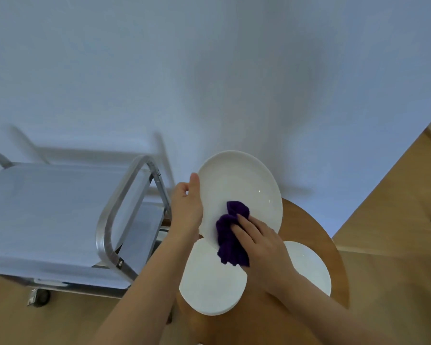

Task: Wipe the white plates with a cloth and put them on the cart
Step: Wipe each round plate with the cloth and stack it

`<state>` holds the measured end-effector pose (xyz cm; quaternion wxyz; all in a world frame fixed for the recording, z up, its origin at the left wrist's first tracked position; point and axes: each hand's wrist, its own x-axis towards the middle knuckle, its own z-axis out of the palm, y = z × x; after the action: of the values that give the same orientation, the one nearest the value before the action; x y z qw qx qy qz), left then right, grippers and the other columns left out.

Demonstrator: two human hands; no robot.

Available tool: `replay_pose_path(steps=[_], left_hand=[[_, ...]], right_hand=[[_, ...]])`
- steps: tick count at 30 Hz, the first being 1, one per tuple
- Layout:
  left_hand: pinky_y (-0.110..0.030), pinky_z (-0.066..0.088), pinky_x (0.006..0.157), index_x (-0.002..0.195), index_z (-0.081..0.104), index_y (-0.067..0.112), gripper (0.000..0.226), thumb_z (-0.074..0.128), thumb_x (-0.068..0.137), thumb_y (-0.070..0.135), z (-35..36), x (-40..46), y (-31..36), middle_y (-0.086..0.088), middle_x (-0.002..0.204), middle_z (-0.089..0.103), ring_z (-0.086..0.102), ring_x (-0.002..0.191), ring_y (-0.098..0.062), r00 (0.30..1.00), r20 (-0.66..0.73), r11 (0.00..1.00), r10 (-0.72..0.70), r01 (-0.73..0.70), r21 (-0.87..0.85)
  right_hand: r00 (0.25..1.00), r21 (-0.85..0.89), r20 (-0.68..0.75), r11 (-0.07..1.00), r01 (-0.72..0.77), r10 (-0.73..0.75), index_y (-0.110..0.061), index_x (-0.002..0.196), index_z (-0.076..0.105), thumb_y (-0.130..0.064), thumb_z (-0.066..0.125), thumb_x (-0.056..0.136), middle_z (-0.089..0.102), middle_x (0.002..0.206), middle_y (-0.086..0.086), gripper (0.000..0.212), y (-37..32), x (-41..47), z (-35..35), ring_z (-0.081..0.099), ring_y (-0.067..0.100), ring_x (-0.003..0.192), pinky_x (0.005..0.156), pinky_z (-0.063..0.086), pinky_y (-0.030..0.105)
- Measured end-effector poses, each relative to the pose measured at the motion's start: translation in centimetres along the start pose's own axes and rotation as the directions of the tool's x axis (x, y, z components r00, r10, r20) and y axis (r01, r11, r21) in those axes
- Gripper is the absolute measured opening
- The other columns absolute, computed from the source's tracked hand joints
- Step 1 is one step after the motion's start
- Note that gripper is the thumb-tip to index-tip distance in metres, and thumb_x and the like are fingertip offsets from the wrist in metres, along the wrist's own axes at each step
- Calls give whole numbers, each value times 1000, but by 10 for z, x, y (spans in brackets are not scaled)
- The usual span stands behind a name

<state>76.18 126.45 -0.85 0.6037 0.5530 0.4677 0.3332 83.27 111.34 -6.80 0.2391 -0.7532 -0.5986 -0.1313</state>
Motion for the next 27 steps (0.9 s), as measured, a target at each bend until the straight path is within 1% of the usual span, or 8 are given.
replay_pose_path(steps=[6, 7, 9, 11, 14, 19, 23, 27], left_hand=[[-27, 49, 60, 97, 60, 18, 40, 43, 94, 54, -1, 8, 23, -3, 91, 67, 63, 77, -17, 988, 104, 992, -116, 121, -44], [-29, 52, 63, 98, 62, 21, 40, 43, 94, 56, -2, 9, 26, -2, 95, 70, 67, 81, -17, 971, 192, 983, -142, 162, -91], [-35, 55, 75, 103, 62, 26, 45, 40, 91, 62, -1, 7, 25, -1, 106, 71, 69, 93, -19, 931, 330, 966, -154, 212, -149], [-35, 48, 83, 112, 58, 27, 45, 43, 89, 63, -2, 10, 13, 3, 118, 64, 62, 103, -16, 962, 239, 980, -135, 165, -111], [-30, 45, 82, 138, 44, 23, 59, 53, 89, 55, -13, 12, -18, 0, 139, 50, 50, 111, -15, 999, -37, 996, -35, 38, 80], [-48, 53, 88, 129, 59, 18, 63, 46, 86, 63, -27, 10, -51, -14, 122, 65, 63, 111, -33, 859, 359, 755, -365, 499, -426], [-46, 56, 78, 114, 71, 18, 54, 50, 85, 59, -33, 11, -48, -13, 113, 70, 67, 102, -32, 858, 424, 679, -291, 497, -540], [-40, 58, 74, 116, 68, 10, 49, 57, 80, 42, -33, 4, -30, -14, 111, 70, 68, 101, -28, 911, 401, 805, -98, 310, -506]], right_hand=[[972, 308, -191, 949, -74, 137, -18, 81, 69, -11, 83, 64, 68, 75, -10, 22, -6, 19, -17, 63, 10, 67, 61, 55, 25], [933, 494, -110, 834, -247, 342, -25, 79, 66, -9, 81, 64, 66, 72, -15, 26, -7, 27, -26, 62, 8, 66, 62, 56, 24], [739, 791, 256, 305, -531, 623, -33, 78, 63, -6, 80, 60, 68, 71, -9, 37, -4, 39, -39, 67, 16, 67, 60, 58, 31], [689, 874, 421, -61, -482, 590, -27, 84, 65, -3, 78, 52, 71, 79, 1, 42, 7, 42, -46, 68, 23, 74, 57, 56, 31], [756, 887, 452, -333, -321, 474, -17, 89, 68, -1, 66, 56, 70, 85, 8, 36, 13, 40, -59, 69, 24, 78, 60, 56, 33], [795, 818, 458, -539, -201, 398, -18, 89, 72, 5, 52, 64, 72, 87, 7, 40, 15, 27, -58, 70, 23, 78, 61, 56, 33], [736, 776, 537, -584, -240, 412, -20, 84, 74, 3, 53, 67, 72, 86, 6, 36, 25, 11, -48, 70, 23, 74, 56, 56, 34], [613, 764, 616, -564, -313, 494, -25, 106, 64, -13, 60, 73, 70, 92, 6, 36, 42, 1, -28, 66, 21, 67, 48, 50, 33]])
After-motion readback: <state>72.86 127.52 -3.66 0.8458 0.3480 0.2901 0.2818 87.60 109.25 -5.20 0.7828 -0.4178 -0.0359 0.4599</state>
